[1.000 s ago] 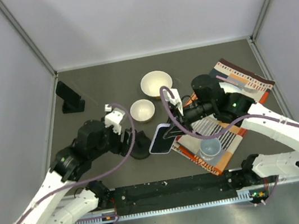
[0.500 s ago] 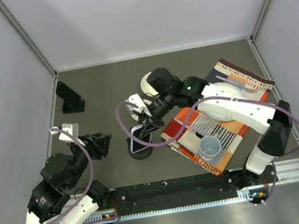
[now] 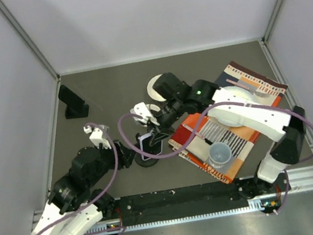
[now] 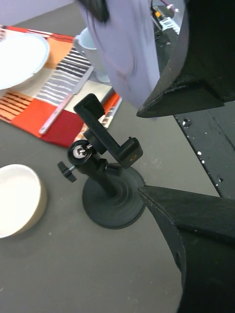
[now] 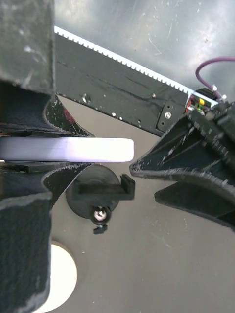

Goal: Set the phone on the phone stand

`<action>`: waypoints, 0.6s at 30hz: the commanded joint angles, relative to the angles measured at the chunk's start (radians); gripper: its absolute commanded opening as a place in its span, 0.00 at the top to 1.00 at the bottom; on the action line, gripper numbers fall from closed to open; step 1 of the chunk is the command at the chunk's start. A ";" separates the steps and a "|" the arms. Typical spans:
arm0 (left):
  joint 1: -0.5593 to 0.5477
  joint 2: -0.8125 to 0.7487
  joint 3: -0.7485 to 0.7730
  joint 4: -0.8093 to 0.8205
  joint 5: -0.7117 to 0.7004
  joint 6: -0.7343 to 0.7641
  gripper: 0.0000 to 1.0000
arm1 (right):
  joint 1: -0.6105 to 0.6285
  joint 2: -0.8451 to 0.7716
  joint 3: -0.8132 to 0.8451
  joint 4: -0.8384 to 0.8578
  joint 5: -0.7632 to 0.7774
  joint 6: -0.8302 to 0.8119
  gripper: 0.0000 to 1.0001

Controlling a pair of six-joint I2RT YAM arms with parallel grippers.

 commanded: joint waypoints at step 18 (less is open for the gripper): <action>0.002 0.140 -0.034 0.103 -0.203 -0.056 0.69 | -0.017 -0.342 -0.269 0.350 -0.069 0.225 1.00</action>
